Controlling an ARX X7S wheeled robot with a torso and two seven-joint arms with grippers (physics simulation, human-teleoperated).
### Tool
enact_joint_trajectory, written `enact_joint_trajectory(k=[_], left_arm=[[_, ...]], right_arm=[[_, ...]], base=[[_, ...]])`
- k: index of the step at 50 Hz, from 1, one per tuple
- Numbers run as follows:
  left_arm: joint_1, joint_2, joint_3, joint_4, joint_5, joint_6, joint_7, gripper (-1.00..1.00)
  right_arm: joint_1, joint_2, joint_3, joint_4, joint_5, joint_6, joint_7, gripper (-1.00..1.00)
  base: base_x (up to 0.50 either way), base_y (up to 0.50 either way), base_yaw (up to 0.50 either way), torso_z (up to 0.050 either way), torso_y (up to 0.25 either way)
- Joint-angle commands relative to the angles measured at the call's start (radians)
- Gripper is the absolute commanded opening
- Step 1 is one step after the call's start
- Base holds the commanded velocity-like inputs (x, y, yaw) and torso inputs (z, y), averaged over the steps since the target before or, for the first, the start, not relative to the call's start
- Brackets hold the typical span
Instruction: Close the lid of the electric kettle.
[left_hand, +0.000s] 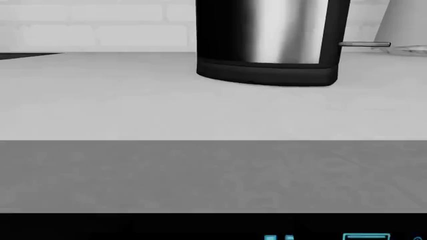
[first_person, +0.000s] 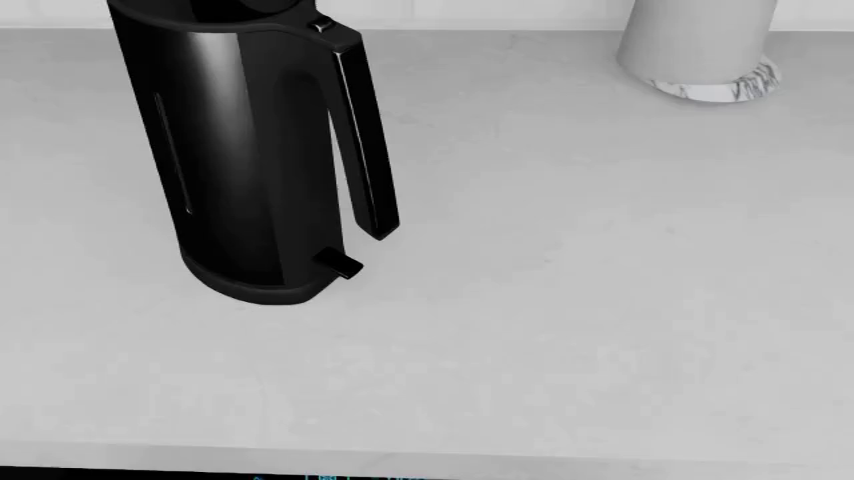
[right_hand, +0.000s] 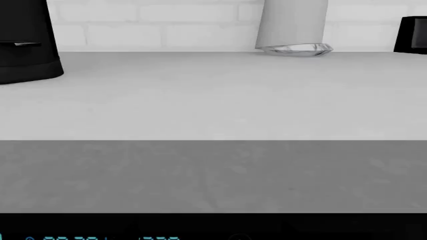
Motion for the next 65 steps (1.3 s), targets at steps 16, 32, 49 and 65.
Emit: enact_joint_trajectory(k=[16,32,49,65], left_arm=[[-0.004,-0.056,0.049,0.009,-0.057,-0.012,-0.05,1.0],[0.0,-0.079,0.072,0.035,-0.078,-0.029,-0.078,1.0],[-0.004,-0.096,0.097,0.028,-0.094,-0.02,-0.101,1.0],[-0.01,-0.11,0.115,0.004,-0.11,0.003,-0.117,1.0]], right_arm=[[-0.013,0.048,-0.055,-0.001,0.054,0.008,0.067,1.0],[-0.014,0.073,-0.085,-0.001,0.069,0.036,0.105,1.0],[-0.015,0.091,-0.097,0.0,0.105,0.019,0.119,1.0],[-0.017,0.116,-0.132,0.001,0.085,0.007,0.144,1.0]], base=[[0.0,0.0,0.0,0.0,0.0],[-0.29,0.0,0.0,0.0,0.0],[-0.35,0.0,0.0,0.0,0.0],[0.0,0.24,0.0,0.0,0.0]])
